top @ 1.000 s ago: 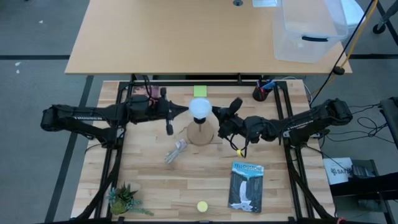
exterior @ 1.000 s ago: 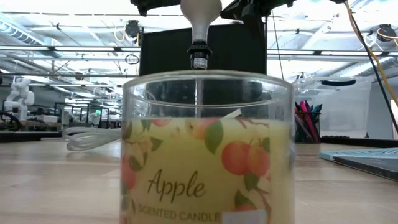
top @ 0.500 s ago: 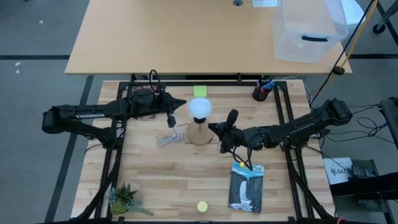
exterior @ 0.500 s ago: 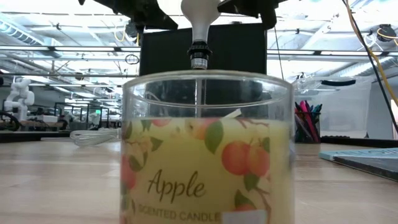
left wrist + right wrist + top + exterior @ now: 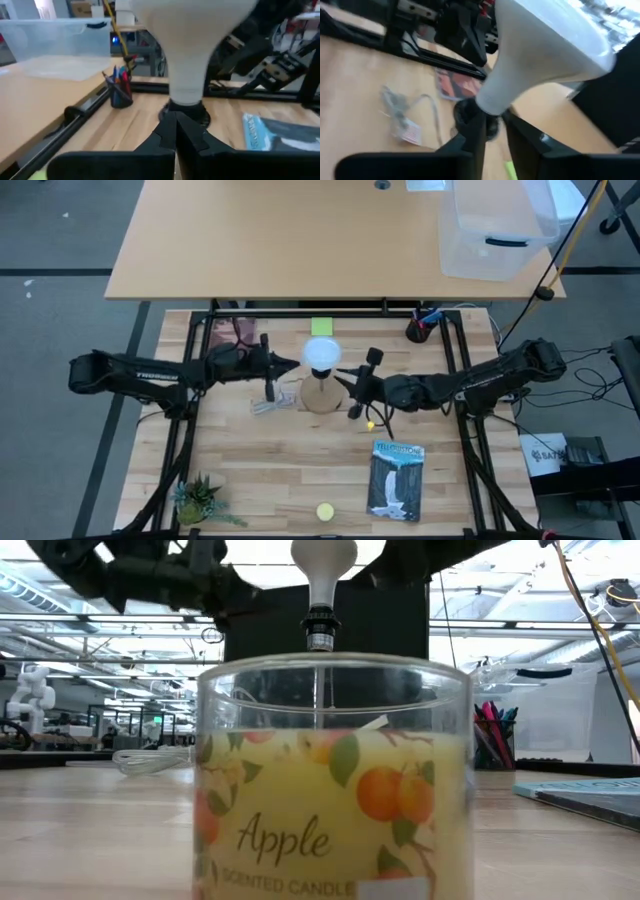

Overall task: Screw lightbulb
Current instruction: Insert the lightbulb into the lamp

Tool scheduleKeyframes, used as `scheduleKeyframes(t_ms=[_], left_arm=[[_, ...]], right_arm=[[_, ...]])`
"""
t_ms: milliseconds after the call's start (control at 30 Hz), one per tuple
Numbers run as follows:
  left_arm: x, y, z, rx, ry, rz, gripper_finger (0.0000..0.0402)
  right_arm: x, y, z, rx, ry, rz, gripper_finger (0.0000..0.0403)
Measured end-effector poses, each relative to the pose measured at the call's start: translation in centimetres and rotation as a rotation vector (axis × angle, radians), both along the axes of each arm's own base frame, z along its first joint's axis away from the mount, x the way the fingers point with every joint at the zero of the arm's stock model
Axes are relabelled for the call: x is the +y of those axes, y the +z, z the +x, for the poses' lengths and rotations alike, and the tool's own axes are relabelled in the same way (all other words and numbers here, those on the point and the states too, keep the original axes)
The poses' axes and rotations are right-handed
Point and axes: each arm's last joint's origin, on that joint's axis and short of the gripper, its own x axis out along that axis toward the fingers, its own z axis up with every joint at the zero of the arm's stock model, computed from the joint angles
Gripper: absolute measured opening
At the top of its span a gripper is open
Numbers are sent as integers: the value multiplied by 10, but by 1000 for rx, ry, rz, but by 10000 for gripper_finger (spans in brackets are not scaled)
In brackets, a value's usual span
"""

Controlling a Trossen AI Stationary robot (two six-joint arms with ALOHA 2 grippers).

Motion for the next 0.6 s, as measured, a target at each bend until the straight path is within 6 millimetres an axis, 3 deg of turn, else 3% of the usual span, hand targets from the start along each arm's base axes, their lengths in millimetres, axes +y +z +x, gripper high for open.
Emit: scheduleKeyframes(t_ms=[167, 367, 600], left_arm=[[-6, -14, -4, 20, -15, 5, 39], [-11, -27, 7, 50, -46, 2, 114], [-6, -41, 20, 23, -8, 4, 184]], right_arm=[[-14, 0, 3, -36, 58, 110, 140], [-29, -3, 5, -41, 96, 203, 204], [-35, -10, 3, 50, 78, 179, 216]])
